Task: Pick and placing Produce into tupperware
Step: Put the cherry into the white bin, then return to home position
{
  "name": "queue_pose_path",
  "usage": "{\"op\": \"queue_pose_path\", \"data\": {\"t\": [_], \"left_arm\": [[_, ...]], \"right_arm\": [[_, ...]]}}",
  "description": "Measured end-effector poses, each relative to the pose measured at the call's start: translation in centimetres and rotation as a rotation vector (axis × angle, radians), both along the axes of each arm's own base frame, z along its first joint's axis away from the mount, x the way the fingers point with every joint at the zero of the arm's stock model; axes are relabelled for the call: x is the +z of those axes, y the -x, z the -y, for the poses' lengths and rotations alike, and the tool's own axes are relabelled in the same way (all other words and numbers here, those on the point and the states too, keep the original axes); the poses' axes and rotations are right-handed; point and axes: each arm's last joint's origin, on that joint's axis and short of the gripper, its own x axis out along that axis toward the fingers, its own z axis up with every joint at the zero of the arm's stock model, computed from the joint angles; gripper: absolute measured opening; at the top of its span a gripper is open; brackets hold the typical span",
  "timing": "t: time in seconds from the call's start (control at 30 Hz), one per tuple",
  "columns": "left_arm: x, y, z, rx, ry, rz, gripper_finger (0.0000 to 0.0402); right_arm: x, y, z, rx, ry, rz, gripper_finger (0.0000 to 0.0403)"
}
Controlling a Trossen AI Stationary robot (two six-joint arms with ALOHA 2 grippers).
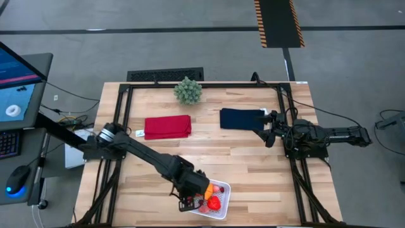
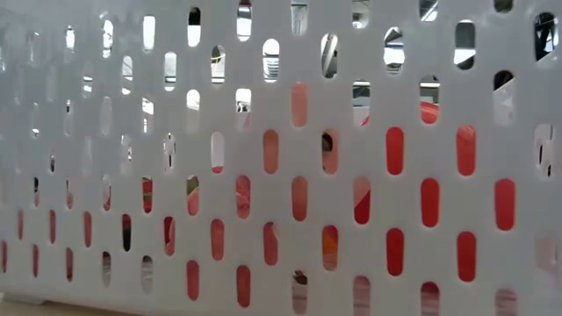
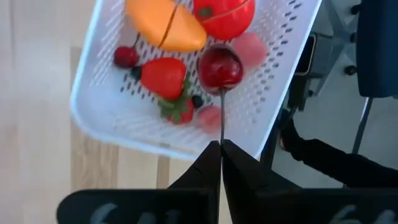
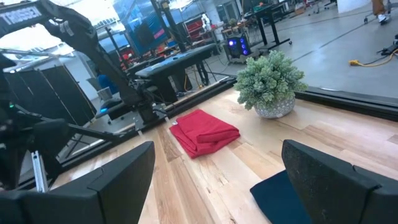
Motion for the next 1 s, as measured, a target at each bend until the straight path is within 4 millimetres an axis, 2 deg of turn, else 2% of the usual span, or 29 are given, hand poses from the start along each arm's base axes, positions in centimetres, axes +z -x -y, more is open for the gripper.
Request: {"op": "queue_pose_path", "data": {"t": [0.2,0.37,0.47,0.63,0.8,0.9,1.0], "left_arm": [[-0.9,-1.9,0.7,-0.006,-0.021,-0.056,0.0008],[-1.1,-2.5,0.6,0.007,-0.023,-0.062,0.0046],[-0.5,-2.7,0.6,0.001,-0.061,-0.021,0.0079],[2.5,-2.7,0.2,-0.073,-0.178,0.089,0.0155],[7.4,-1.9,-0.2,-0.122,-0.284,0.261,0.0240],[10.8,-1.9,-0.2,-0.113,-0.291,0.431,0.0269],[13.2,-1.1,-0.8,-0.051,-0.263,0.558,0.0278]], "right_arm": [[0.0,0.0,0.0,0.000,0.000,0.000,0.0374],[0.0,0.0,0.0,0.000,0.000,-0.001,0.0374],[0.0,0.0,0.0,0.000,0.000,0.000,0.0374],[0.0,0.0,0.0,0.000,0.000,0.000,0.0374],[0.0,0.0,0.0,0.000,0.000,0.000,0.0374],[0.0,0.0,0.0,0.000,0.000,0.000,0.0374],[0.0,0.0,0.0,0.000,0.000,0.000,0.0374]]}}
